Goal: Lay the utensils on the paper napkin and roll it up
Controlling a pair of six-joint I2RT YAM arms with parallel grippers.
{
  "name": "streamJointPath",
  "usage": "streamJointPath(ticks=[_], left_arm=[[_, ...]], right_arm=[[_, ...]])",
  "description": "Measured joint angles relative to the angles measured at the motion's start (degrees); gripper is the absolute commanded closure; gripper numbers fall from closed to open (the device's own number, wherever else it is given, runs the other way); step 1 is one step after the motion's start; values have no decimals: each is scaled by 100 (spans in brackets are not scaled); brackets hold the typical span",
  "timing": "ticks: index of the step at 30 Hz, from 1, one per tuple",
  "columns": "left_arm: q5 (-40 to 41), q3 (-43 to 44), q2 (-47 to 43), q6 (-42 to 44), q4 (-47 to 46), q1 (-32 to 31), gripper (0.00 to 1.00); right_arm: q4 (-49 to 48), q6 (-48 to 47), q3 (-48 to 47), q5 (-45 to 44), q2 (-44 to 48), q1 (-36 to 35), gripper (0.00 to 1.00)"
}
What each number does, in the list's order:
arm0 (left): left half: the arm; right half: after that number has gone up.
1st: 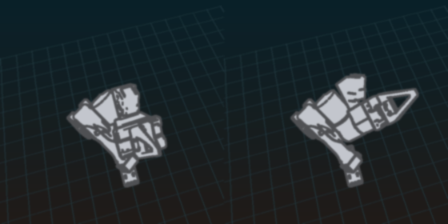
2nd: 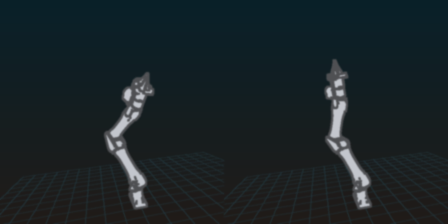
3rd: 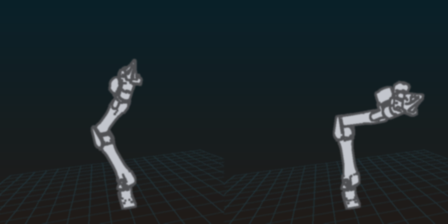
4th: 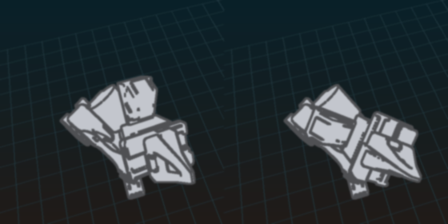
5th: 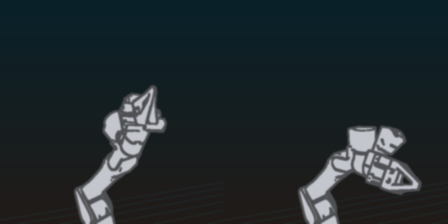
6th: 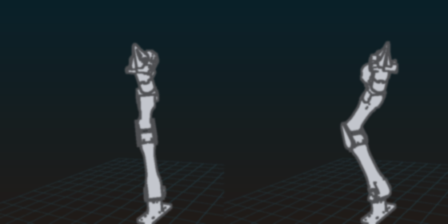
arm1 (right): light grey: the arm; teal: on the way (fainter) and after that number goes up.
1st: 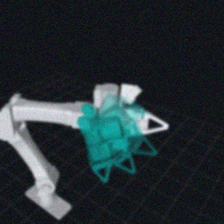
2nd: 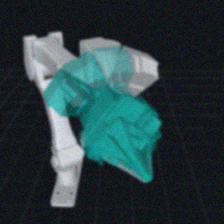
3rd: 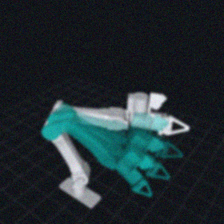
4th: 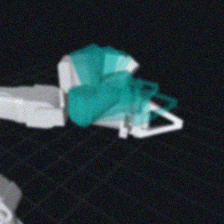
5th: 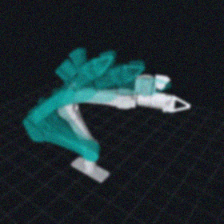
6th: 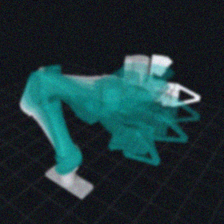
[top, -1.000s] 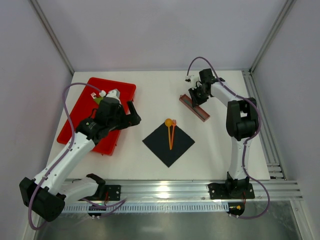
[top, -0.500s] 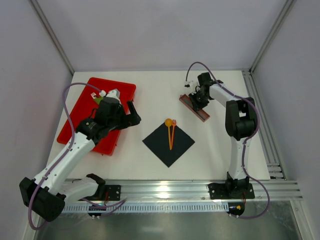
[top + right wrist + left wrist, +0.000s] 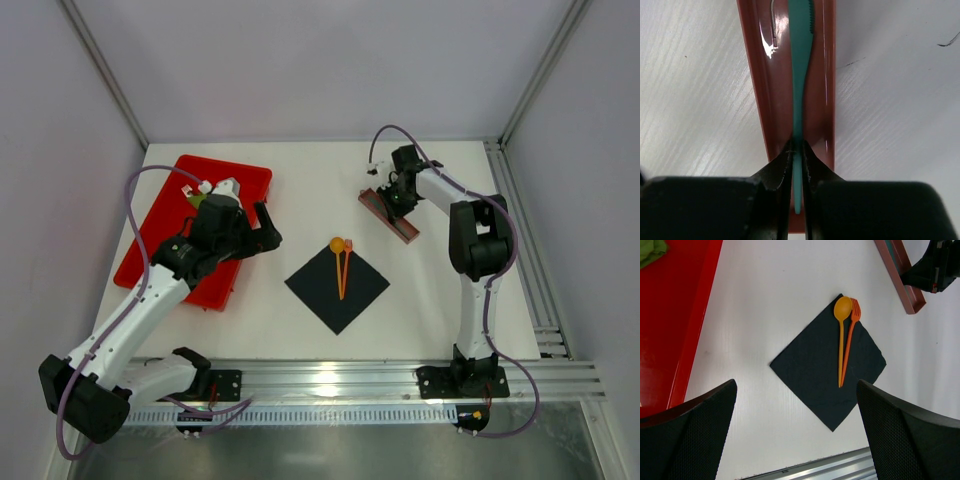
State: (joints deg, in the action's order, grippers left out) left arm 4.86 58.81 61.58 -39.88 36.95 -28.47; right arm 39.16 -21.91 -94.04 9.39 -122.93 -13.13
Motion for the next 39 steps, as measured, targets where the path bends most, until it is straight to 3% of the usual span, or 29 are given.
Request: streamJointPath(ticks=[5, 39], left_arm=[[2, 0, 0, 0, 2, -2, 0], [-87, -13, -166, -17, -229, 0, 0]], right_arm=[[-37, 2, 7, -76, 0, -26, 96], [4, 107, -4, 94, 608, -33, 96]])
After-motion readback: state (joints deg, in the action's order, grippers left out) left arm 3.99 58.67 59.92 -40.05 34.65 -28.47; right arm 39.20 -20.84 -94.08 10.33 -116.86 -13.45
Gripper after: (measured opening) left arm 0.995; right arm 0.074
